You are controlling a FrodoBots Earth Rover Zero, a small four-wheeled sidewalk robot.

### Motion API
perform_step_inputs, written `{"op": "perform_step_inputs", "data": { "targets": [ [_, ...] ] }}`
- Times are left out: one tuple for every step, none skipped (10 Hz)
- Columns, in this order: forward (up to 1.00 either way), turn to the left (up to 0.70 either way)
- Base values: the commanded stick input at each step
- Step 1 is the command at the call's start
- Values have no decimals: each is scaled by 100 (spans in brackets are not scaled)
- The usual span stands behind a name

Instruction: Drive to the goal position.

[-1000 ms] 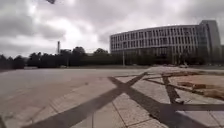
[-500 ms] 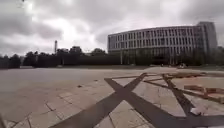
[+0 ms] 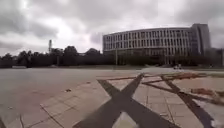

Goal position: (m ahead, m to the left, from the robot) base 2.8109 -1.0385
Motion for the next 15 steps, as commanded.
{"op": "perform_step_inputs", "data": {
  "targets": [
    [85, -20],
    [85, -15],
    [85, -18],
    [85, -15],
    [85, -3],
    [85, -8],
    [85, -18],
    [85, -9],
    [85, -11],
    [85, -20],
    [85, -15],
    [85, -7],
    [85, -14],
    [85, -18],
    [85, -10]
  ]
}}
